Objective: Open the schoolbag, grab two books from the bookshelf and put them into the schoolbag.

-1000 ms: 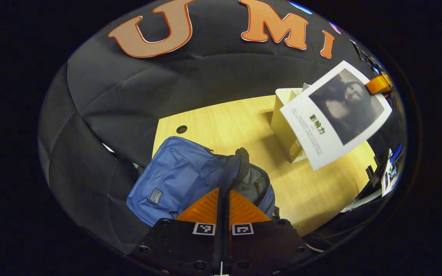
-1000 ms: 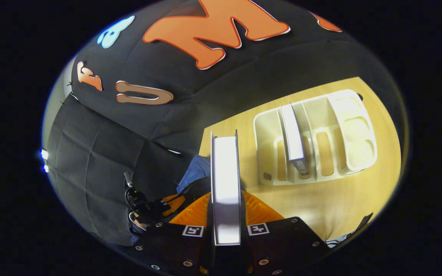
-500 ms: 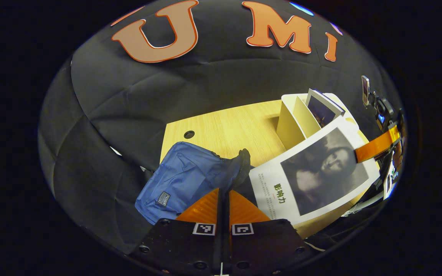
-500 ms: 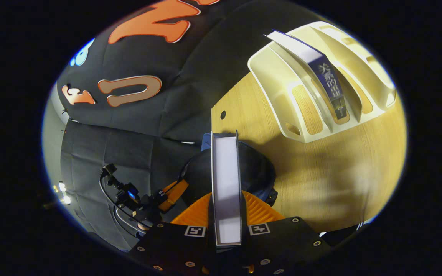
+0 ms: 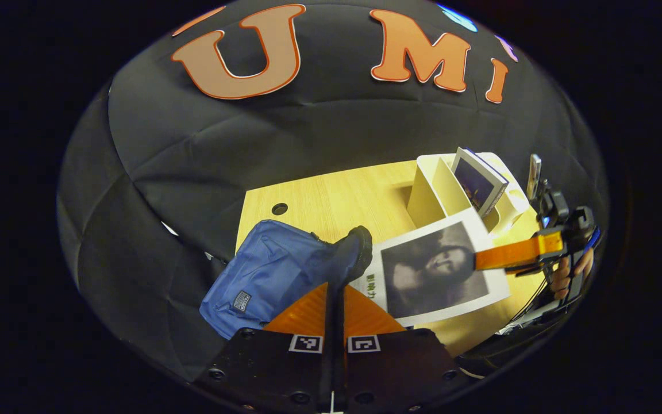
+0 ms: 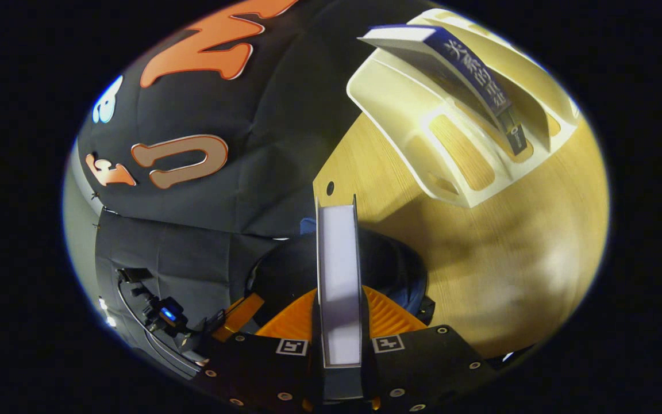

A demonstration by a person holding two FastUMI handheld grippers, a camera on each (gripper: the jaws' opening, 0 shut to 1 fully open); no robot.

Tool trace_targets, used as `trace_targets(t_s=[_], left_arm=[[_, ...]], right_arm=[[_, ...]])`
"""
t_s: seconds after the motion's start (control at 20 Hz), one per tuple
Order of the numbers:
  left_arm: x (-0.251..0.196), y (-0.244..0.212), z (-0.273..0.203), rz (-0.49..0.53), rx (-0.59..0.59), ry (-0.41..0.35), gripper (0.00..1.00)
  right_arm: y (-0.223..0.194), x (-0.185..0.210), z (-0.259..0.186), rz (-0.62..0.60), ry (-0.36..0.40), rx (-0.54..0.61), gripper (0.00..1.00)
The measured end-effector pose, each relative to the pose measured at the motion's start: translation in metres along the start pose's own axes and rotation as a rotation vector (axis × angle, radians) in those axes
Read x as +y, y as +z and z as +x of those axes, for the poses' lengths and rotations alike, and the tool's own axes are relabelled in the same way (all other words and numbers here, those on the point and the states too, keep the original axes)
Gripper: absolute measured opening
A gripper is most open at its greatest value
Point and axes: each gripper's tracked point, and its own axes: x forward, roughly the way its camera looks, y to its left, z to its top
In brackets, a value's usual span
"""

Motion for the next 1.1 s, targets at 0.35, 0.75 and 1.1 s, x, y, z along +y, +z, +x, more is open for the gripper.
trace_targets(t_s=[0.35,0.75,1.1], left_arm=[[-0.011,0.005,-0.006,0.0,-0.012,-0.062,0.02],[-0.027,0.006,-0.011,0.011,-0.014,-0.113,0.02],[-0.049,0.006,-0.007,-0.009,-0.011,-0.178,0.02]], right_arm=[[-0.017,0.009,0.054,0.008,0.01,-0.023,0.26],[-0.033,0.013,0.108,-0.001,-0.011,-0.026,0.26],[-0.049,0.013,0.142,-0.046,-0.038,-0.01,0.26]])
